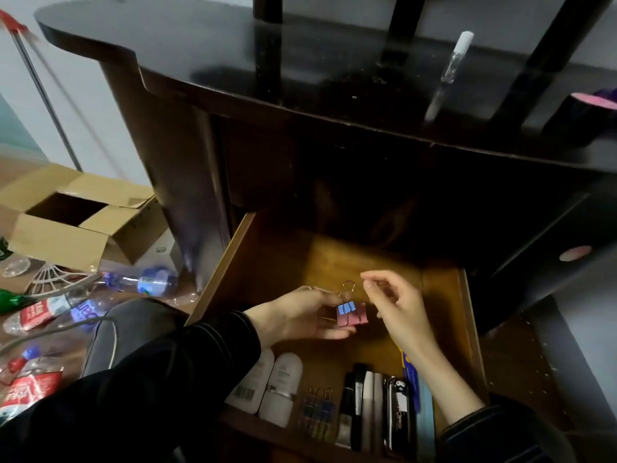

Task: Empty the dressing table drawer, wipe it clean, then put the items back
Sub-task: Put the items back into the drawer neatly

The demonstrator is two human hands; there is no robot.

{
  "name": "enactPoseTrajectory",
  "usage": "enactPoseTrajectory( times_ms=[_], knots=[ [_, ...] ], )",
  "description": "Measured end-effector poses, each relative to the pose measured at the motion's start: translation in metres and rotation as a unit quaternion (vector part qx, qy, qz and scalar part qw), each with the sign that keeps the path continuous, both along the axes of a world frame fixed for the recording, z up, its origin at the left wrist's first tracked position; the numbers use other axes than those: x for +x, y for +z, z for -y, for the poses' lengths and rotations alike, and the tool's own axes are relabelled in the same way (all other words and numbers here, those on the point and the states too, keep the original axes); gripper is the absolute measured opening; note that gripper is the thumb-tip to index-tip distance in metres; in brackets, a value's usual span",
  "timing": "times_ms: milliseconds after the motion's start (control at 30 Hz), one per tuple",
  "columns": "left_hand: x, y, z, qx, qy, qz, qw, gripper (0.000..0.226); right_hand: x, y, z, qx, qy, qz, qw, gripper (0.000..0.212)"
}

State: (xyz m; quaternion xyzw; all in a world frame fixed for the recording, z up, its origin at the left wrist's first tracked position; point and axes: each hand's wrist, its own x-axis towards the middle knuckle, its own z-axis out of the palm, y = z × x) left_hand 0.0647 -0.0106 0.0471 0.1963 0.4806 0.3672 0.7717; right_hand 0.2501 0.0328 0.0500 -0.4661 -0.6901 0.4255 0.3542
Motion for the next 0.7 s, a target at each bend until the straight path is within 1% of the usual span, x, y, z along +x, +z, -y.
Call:
enactPoseTrajectory(
  times_ms=[67, 133, 233, 300, 367, 433, 500, 533, 600, 667, 700],
  knots=[
    [0.001, -0.004, -0.003, -0.012, 0.012, -0.052, 0.998, 0.016, 0.001, 0.002, -0.002, 0.026, 0.017, 0.019, 0.999, 0.014],
    [0.003, -0.006, -0.002, -0.008, 0.011, -0.08, 0.997, 0.022, 0.0, 0.002, 0.001, 0.034, 0.051, 0.054, 0.997, 0.015],
    [0.005, -0.004, -0.001, 0.0, 0.017, -0.084, 0.996, 0.025, -0.004, -0.004, 0.005, 0.056, 0.092, 0.113, 0.988, 0.013],
    [0.006, -0.003, -0.001, 0.001, 0.02, -0.094, 0.995, 0.027, -0.006, -0.006, 0.006, 0.061, 0.099, 0.141, 0.983, 0.014],
    [0.006, -0.002, -0.001, -0.005, 0.015, -0.106, 0.994, 0.028, -0.006, -0.007, 0.006, 0.062, 0.101, 0.15, 0.981, 0.013],
    [0.006, -0.002, 0.0, -0.026, 0.018, -0.094, 0.995, 0.028, -0.005, -0.007, 0.007, 0.056, 0.101, 0.154, 0.981, 0.013],
    [0.005, -0.002, 0.0, -0.043, 0.049, -0.085, 0.994, 0.028, -0.004, -0.007, 0.007, 0.038, 0.098, 0.149, 0.983, 0.013],
    [0.004, -0.003, -0.002, -0.039, 0.07, -0.101, 0.992, 0.025, -0.003, -0.007, 0.006, 0.017, 0.094, 0.141, 0.985, 0.012],
    [-0.001, -0.008, -0.006, -0.01, 0.106, -0.17, 0.98, 0.02, -0.001, -0.009, 0.003, -0.032, 0.096, 0.139, 0.985, 0.01],
    [-0.004, -0.01, -0.008, 0.016, 0.139, -0.207, 0.968, 0.022, -0.001, -0.012, 0.004, -0.071, 0.119, 0.168, 0.976, 0.008],
    [-0.005, -0.01, -0.009, 0.019, 0.15, -0.207, 0.967, 0.017, -0.004, -0.015, 0.006, -0.084, 0.132, 0.189, 0.969, 0.008]
  ],
)
